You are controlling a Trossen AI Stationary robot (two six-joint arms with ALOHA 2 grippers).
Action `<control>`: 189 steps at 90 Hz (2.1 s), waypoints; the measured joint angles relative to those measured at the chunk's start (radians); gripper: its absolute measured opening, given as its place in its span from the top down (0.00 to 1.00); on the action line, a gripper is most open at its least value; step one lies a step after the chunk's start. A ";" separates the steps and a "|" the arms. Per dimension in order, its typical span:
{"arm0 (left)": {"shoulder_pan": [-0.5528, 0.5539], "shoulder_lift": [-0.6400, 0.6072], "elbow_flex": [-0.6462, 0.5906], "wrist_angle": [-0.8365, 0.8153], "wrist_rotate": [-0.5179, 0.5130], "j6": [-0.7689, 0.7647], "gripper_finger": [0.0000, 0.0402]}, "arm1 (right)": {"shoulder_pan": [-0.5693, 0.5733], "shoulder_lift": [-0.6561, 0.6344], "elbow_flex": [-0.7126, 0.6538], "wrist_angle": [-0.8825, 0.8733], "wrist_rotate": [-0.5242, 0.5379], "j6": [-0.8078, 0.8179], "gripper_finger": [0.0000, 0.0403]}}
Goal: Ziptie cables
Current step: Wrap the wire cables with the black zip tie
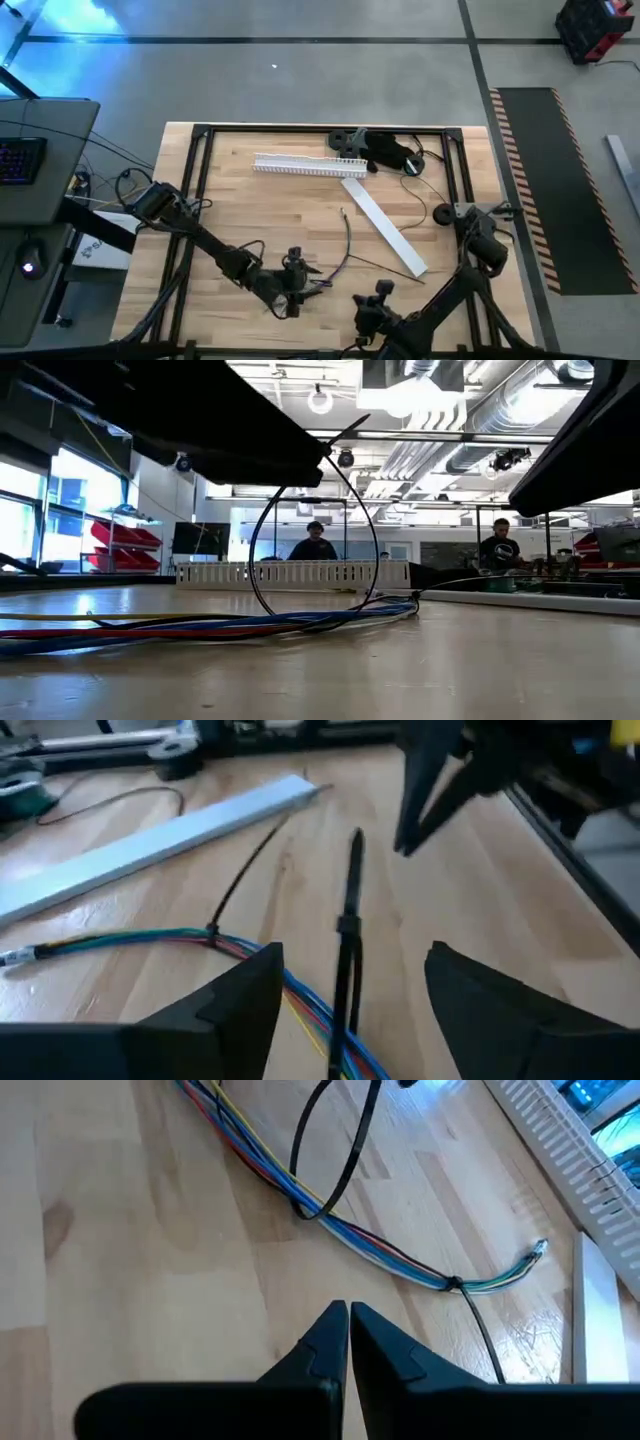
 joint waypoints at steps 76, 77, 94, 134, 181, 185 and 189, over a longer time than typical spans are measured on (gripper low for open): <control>0.049 -0.001 -0.008 -0.001 0.070 0.001 0.71 | -0.013 -0.001 0.001 0.025 0.021 -0.028 1.00; 0.049 -0.001 -0.008 -0.001 0.070 0.001 0.71 | -0.013 -0.001 0.002 0.025 0.023 -0.028 1.00; 0.050 -0.001 -0.008 0.002 0.070 0.001 0.84 | -0.018 -0.001 0.036 0.027 0.109 -0.028 1.00; 0.044 -0.001 -0.008 0.000 0.079 0.012 0.96 | -0.031 -0.166 0.048 0.050 0.102 -0.293 0.86; 0.042 0.000 -0.008 -0.004 0.101 0.054 0.96 | -0.136 -0.298 -0.492 1.056 -0.013 -0.560 0.62; 0.042 0.000 -0.008 -0.003 0.105 0.053 0.96 | -0.148 -0.299 -0.521 1.138 -0.036 -0.581 0.62; 0.042 0.000 -0.008 -0.005 0.106 0.052 0.96 | -0.159 -0.299 -0.545 1.194 -0.067 -0.600 0.62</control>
